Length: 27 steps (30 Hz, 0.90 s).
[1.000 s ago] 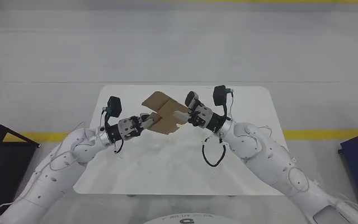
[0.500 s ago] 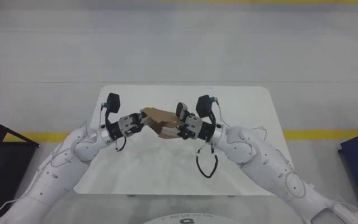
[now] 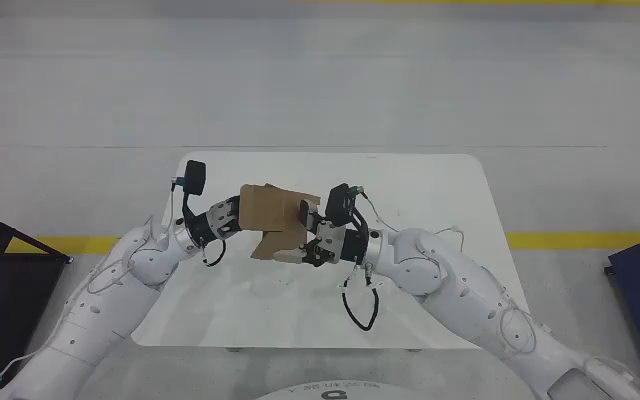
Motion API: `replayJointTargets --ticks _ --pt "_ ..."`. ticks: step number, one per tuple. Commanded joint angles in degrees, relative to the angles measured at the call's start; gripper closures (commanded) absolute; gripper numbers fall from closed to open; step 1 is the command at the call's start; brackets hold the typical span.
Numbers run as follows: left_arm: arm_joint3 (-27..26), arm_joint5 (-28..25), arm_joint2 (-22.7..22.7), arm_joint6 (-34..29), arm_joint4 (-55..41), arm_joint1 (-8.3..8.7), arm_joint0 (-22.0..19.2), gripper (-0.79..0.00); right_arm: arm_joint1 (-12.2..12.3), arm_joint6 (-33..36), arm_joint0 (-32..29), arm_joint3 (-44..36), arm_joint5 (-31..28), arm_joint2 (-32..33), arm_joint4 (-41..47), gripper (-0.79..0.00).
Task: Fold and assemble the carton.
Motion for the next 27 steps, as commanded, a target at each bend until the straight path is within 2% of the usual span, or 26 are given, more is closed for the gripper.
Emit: replayJointTargets --ticks 1,5,9,12,15,18,22,27 --pt "0.60 -1.09 -0.80 -0.29 -0.51 0.08 0.19 0.000 0.19 -1.66 -0.80 0.21 -1.17 1.61 0.61 -0.785" --pt "1.82 -4.21 -3.33 0.57 -1.86 0.42 1.35 0.000 1.22 -5.08 -4.27 0.68 -4.64 7.09 3.25 -0.785" --pt "0.58 -4.21 -6.16 1.91 -4.78 1.13 3.40 0.000 2.33 -4.08 -7.37 1.74 -9.34 12.52 11.03 -0.785" --pt "-1.15 -4.21 -8.17 2.18 -7.58 1.92 5.40 0.000 2.90 3.03 -6.90 4.03 -11.68 14.55 23.65 -0.785" --pt "-2.62 -4.21 -9.39 1.94 -9.76 2.49 6.68 0.000 3.04 9.56 -4.31 6.29 -10.72 15.17 32.06 -0.785" --pt "-4.11 -4.21 -10.47 1.79 -12.19 2.98 7.75 0.000 2.75 12.33 -2.06 8.10 -8.11 14.81 33.83 -0.785" --pt "-5.28 -4.21 -11.01 0.46 -13.57 3.38 8.43 0.000 2.19 19.77 1.65 9.21 -2.50 12.17 35.23 -0.785" --pt "-6.03 -4.21 -10.35 -1.77 -13.62 3.50 8.03 0.000 1.20 27.64 5.22 10.66 -3.00 8.55 40.14 -0.785"
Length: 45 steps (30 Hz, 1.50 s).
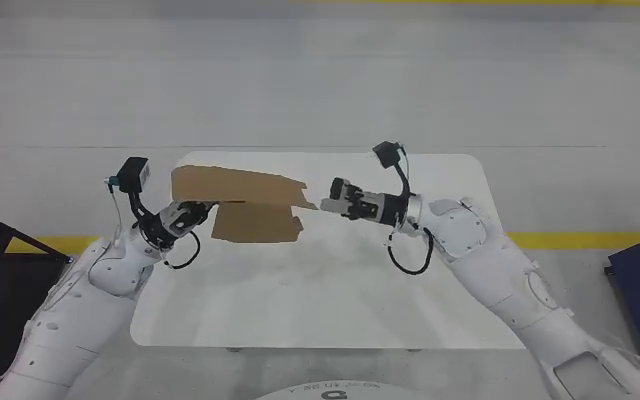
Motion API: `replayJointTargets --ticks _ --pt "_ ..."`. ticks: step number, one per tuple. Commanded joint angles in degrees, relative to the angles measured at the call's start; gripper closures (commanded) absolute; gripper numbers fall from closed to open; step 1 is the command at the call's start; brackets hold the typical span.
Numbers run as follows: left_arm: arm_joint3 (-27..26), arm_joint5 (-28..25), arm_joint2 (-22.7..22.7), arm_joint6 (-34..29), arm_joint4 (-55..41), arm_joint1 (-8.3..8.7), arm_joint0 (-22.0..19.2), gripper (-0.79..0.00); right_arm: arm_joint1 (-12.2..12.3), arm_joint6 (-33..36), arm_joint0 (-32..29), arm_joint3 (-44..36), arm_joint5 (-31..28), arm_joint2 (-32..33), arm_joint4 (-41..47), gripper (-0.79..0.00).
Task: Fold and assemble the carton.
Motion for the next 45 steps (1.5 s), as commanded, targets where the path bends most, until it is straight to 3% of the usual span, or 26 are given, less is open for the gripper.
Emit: replayJointTargets --ticks 1,6,9,12,13,14,15,18,20,22,28,33,45 --pt "-0.20 0.00 0.35 -0.77 0.37 0.01 -0.32 0.000 -0.35 2.96 1.31 1.25 -0.20 -1.02 3.11 -0.785" --pt "-0.51 0.00 0.69 -0.65 1.35 0.04 -0.63 0.000 -1.25 12.72 4.78 5.30 -0.98 -3.15 14.64 -0.785" --pt "-0.65 0.00 0.63 -0.22 2.47 0.11 -0.62 0.000 -1.71 17.87 6.32 7.94 -1.85 -3.71 21.19 -0.680" --pt "-1.03 0.00 0.65 0.32 4.23 0.21 -0.53 0.000 -2.19 23.84 7.71 10.34 -0.78 -4.56 27.79 -0.650" --pt "-1.20 0.00 0.73 0.55 4.84 0.25 -0.51 0.000 -2.40 26.05 8.32 11.44 0.79 -4.97 30.54 -0.606" --pt "-1.36 0.00 0.87 0.81 5.37 0.28 -0.49 0.000 -2.67 28.97 9.17 12.60 2.93 -5.54 33.79 -0.603" --pt "-1.51 0.00 1.02 1.11 5.90 0.31 -0.48 0.000 -2.99 31.70 10.27 14.31 5.14 -5.96 37.23 -0.785" --pt "-2.17 0.00 1.57 2.12 7.46 0.45 -0.48 0.000 -4.31 37.48 13.83 19.74 9.10 -7.67 43.54 -0.785" --pt "-2.39 0.00 1.83 2.96 8.39 0.58 -0.52 0.000 -5.39 39.78 15.82 22.52 10.35 -9.30 45.54 -0.702" --pt "-2.44 0.00 2.14 3.81 9.20 0.74 -0.60 0.000 -6.45 40.83 17.57 24.87 11.06 -10.90 46.17 -0.640" --pt "-2.58 0.00 2.89 7.45 11.41 1.22 -1.03 0.000 -8.88 40.46 20.94 30.27 11.14 -13.58 45.60 -0.730" --pt "-2.83 0.00 2.58 12.76 13.76 1.85 -0.55 0.000 -9.67 40.46 21.62 32.38 9.23 -13.29 44.45 -0.733" --pt "-2.07 0.00 6.11 20.86 19.57 3.45 -1.36 0.000 -10.81 43.11 21.34 32.45 10.50 -12.55 43.79 -0.625"
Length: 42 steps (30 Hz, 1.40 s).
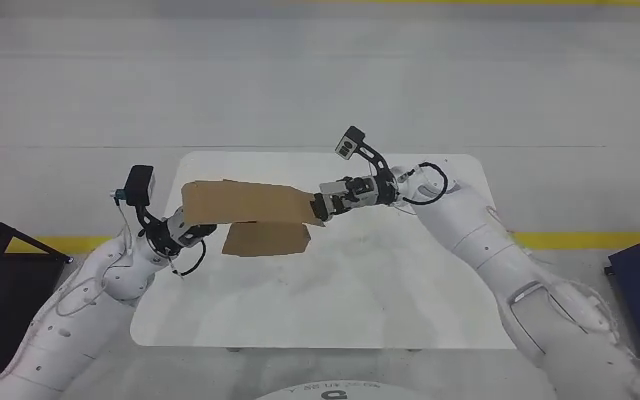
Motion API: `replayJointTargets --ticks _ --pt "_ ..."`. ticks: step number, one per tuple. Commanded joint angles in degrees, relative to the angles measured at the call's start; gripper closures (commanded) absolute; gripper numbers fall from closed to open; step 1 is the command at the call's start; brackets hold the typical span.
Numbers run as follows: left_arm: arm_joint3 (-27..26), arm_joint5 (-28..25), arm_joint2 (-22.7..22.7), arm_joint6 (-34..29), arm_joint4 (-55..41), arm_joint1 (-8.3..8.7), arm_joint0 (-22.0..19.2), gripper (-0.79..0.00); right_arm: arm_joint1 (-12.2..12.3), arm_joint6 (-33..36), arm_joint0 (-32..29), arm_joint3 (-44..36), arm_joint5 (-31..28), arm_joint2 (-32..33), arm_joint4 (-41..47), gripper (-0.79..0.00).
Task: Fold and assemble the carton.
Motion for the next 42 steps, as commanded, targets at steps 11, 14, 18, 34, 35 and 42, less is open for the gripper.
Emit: replayJointTargets --ticks 11,14,18,34,35,42 --pt "1.23 0.00 4.67 5.10 3.23 1.75 -2.76 0.000 -1.14 4.21 -0.16 2.09 0.73 1.92 3.72 -0.391" --pt "1.49 0.00 5.63 6.68 4.00 2.19 -3.33 0.000 -1.30 4.80 -0.40 2.10 1.32 2.68 4.37 -0.379" --pt "1.87 0.00 6.87 8.77 5.28 2.78 -4.03 0.000 -1.48 5.40 -0.82 2.21 1.91 3.78 4.88 -0.357" --pt "3.39 0.00 10.91 18.62 10.72 4.76 -6.39 0.000 -3.59 6.04 -0.07 3.36 2.93 2.49 1.47 -0.363" --pt "3.46 0.00 11.01 19.50 11.29 4.86 -6.44 0.000 -3.76 6.11 0.06 3.47 3.12 2.28 1.22 -0.366" --pt "3.99 0.00 11.48 24.33 16.02 5.44 -6.87 0.000 -5.06 6.34 1.15 4.96 4.52 0.91 0.47 -0.372"
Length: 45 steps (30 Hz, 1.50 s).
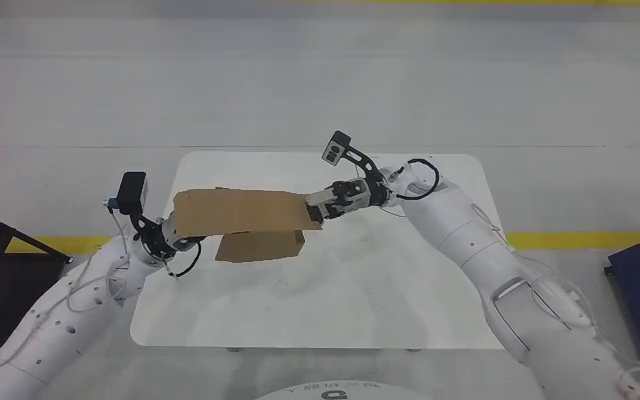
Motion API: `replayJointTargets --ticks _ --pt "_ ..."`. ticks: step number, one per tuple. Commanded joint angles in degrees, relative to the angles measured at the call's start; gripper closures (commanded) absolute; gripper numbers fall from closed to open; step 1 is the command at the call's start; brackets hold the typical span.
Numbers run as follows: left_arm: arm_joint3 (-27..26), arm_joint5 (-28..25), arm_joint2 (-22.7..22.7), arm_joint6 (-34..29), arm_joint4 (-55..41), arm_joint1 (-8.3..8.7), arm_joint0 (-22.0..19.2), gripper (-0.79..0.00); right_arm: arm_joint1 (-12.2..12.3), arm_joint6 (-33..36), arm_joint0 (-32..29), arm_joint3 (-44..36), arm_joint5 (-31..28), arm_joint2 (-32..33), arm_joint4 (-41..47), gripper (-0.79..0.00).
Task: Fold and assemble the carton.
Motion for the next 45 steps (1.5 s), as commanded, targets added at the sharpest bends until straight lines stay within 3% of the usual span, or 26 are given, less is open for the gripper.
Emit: replayJointTargets --ticks 1,7,12,16,28,29,32,39,45 --pt "0.05 0.00 0.20 0.90 1.29 0.13 -0.16 0.000 -0.37 -0.10 0.28 0.41 0.27 -0.34 -0.10 -0.372" --pt "0.44 0.00 1.20 2.12 3.08 0.38 -0.82 0.000 -1.40 -0.18 1.06 1.87 0.45 -0.99 -0.50 -0.348" --pt "0.84 0.00 1.73 2.61 3.60 0.55 -1.39 0.000 -1.99 0.52 1.38 2.95 0.18 -0.83 -0.33 -0.206" --pt "0.75 0.00 2.26 2.87 4.09 0.70 -1.77 0.000 -2.28 0.57 1.37 3.30 -0.11 -0.54 -0.24 0.000" --pt "1.93 0.00 4.99 4.15 4.10 1.04 -3.24 0.000 -2.66 0.57 1.00 3.08 0.26 -0.20 0.97 0.000" --pt "1.95 0.00 5.25 4.21 4.06 1.05 -3.38 -0.028 -2.66 0.57 0.95 3.02 0.45 -0.22 1.49 0.000" --pt "2.12 0.00 5.94 4.44 3.90 1.14 -3.83 -0.785 -2.60 0.57 0.92 2.88 0.86 -0.28 2.97 0.000" --pt "3.62 0.00 6.48 5.36 3.84 1.64 -3.61 -0.785 -1.74 0.57 0.43 2.43 1.16 0.22 7.68 0.000" --pt "5.01 0.00 5.01 5.36 3.41 2.76 -0.76 -0.785 -0.54 0.57 -0.59 1.69 0.72 1.61 11.27 0.000"
